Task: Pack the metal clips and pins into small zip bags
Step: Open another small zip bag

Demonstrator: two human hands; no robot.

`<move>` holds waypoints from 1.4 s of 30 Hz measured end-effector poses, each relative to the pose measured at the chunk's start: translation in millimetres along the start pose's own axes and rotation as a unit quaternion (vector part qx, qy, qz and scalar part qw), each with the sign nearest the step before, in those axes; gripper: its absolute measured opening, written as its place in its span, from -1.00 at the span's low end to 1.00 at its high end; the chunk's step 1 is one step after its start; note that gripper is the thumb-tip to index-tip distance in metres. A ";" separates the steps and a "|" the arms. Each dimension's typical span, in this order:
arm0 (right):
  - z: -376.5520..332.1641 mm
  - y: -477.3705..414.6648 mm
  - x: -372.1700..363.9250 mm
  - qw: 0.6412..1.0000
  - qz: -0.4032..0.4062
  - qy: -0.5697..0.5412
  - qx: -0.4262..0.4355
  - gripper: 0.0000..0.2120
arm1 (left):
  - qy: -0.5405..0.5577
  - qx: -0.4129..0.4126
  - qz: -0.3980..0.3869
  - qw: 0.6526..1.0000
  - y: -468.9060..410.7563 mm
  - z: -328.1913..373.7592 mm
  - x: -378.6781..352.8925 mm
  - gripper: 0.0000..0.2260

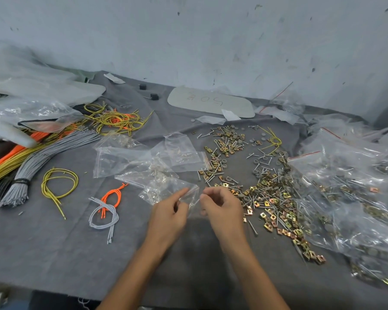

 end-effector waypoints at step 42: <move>3.1 -0.8 -15.8 0.993 -0.070 0.088 0.039 -0.85 | 0.006 0.016 0.018 1.000 -0.5 5.4 1.8 -0.55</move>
Point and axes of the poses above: each hand's wrist, its own y-axis away from the middle knuckle, its own x-axis out of the back of the hand, z = x × y, the point moved 3 cm from there along -y, towards the middle knuckle, and after that the axes turned 5 degrees about -y, right-handed, at the moved point
